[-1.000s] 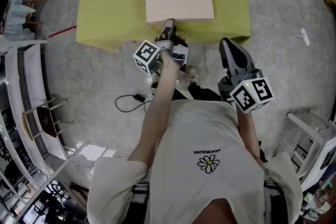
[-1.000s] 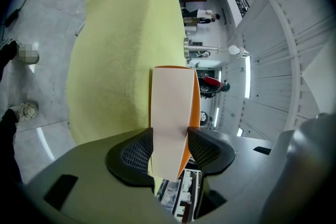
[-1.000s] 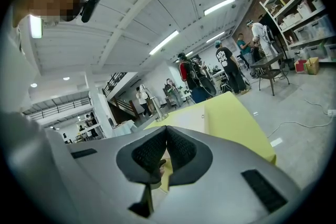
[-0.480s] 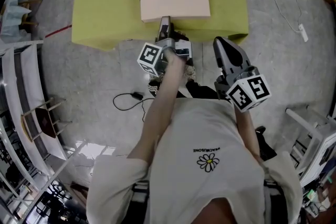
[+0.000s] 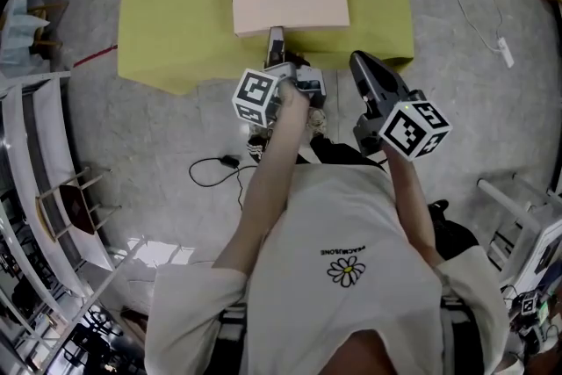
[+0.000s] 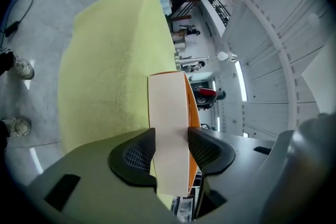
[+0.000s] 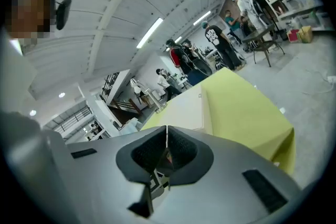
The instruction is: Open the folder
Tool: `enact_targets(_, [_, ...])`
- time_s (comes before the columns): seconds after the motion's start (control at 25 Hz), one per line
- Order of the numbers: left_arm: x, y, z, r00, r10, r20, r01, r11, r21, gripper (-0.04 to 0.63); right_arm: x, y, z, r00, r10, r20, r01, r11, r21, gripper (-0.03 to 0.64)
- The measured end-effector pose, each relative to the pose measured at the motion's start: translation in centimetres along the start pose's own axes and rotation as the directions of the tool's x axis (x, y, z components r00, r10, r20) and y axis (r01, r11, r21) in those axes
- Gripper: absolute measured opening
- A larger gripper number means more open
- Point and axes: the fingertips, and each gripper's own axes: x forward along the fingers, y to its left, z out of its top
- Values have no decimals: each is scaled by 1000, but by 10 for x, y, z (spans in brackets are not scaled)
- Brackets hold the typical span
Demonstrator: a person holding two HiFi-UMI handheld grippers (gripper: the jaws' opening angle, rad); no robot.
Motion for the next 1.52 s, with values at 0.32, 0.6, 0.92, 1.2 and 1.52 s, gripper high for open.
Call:
enact_targets(0.32, [-1,0,-2,999,-23,-41,20,997,-71,199,47,-21,-18,982,183,-35,-137,835,532,78])
enact_targets(0.6, [-1,1,-8,995,7,-96,-21,989,-145,209,71,-45,-28,989,145,-4,-101,706,702,72])
enact_targets(0.92, [0,-3,-9,995,9,-99,-19,995,-99,210,89,-47,-26,991,120,62,-121,586,801,74])
enact_targets(1.2, [1,-1,-8,992,7,-125,-15,998,-67,209,81,-53,-8,985,74,156,-167,629,759,69])
enact_targets(1.52, [0,0,-6,992,12,-124,-19,998,-59,209,74,-83,-8,988,-37,148,-93,628,773,18])
